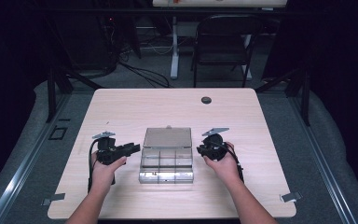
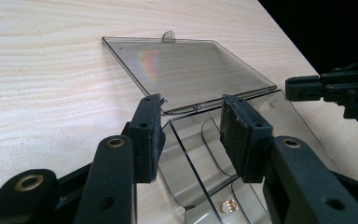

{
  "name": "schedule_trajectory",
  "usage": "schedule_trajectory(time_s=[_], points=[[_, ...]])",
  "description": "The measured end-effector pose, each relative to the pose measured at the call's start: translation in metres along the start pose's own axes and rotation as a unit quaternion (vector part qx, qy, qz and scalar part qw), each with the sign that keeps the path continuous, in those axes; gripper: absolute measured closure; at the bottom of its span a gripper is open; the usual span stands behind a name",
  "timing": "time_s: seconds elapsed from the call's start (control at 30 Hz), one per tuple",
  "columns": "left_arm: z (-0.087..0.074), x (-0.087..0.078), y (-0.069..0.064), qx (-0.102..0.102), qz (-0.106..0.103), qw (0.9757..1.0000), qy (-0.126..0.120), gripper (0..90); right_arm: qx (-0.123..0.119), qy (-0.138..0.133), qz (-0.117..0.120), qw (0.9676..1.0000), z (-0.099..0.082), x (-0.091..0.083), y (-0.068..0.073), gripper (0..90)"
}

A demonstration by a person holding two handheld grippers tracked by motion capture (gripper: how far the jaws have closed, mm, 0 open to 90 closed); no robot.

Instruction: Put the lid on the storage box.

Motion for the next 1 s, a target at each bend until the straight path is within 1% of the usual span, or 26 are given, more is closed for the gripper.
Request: schedule_trajectory(time_s=[0.1, 0.13, 0.17, 0.23, 0.27, 0.43, 0.47, 0.5, 0.53, 0.57, 0.8, 0.87, 0.93, 1.0], points=[[0.0, 0.0, 0.0, 0.0, 0.0, 1.0, 0.0, 58.7, 0.0, 0.003, -0.002, 1.0, -0.002, 0.0, -0.002, 79.4], [0.0, 0.0, 0.0, 0.0, 0.001, 1.0, 0.0, 58.7, 0.001, 0.0, 0.001, 1.0, -0.003, 0.001, -0.002, 79.2], [0.0, 0.0, 0.0, -0.001, 0.001, 1.0, 0.0, 58.7, -0.001, 0.007, 0.001, 1.0, -0.004, 0.001, -0.002, 79.1], [0.0, 0.0, 0.0, -0.001, 0.001, 1.0, 0.0, 58.7, 0.0, 0.005, 0.0, 1.0, -0.004, 0.002, -0.002, 79.1], [0.0, 0.0, 0.0, -0.001, 0.001, 1.0, 0.0, 58.7, 0.0, 0.01, 0.001, 0.9999, -0.005, 0.002, -0.002, 79.1], [0.0, 0.0, 0.0, -0.001, 0.001, 1.0, 0.0, 58.7, -0.001, 0.011, 0.001, 0.9999, -0.009, 0.003, -0.003, 78.0], [0.0, 0.0, 0.0, -0.001, 0.001, 1.0, 0.001, 58.7, -0.002, 0.015, 0.0, 0.9999, -0.01, 0.003, -0.003, 77.8], [0.0, 0.0, 0.0, -0.001, 0.001, 1.0, 0.001, 58.7, 0.0, 0.013, 0.0, 0.9999, -0.01, 0.004, -0.003, 77.6], [0.0, 0.0, 0.0, -0.001, 0.001, 1.0, 0.001, 58.7, -0.002, 0.018, -0.002, 0.9998, -0.011, 0.004, -0.003, 77.6], [0.0, 0.0, 0.0, -0.003, 0.001, 1.0, 0.0, 58.7, -0.002, 0.018, 0.001, 0.9998, -0.011, 0.005, -0.003, 77.6], [0.0, 0.0, 0.001, -0.001, 0.002, 1.0, 0.002, 58.7, 0.0, 0.023, -0.002, 0.9997, -0.014, 0.01, -0.004, 77.6], [0.0, 0.001, 0.001, -0.002, 0.002, 1.0, 0.002, 58.8, -0.003, 0.029, -0.003, 0.9996, -0.014, 0.012, -0.004, 77.7], [0.0, 0.0, 0.001, -0.004, 0.002, 1.0, 0.0, 58.8, 0.0, 0.028, -0.007, 0.9996, -0.014, 0.013, -0.004, 78.0], [0.0, 0.0, 0.001, -0.004, 0.002, 1.0, 0.0, 58.8, 0.0, 0.029, -0.007, 0.9996, -0.014, 0.014, -0.004, 78.3]])
Point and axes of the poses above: each handheld gripper's, and its own axes: x roughly forward along the jaws, z roughly out of its top, y roughly to its left, the point moved 4 cm from there along x, roughly forward along the jaws, and after that the axes turned 4 degrees about -x, right-handed, at the moved point
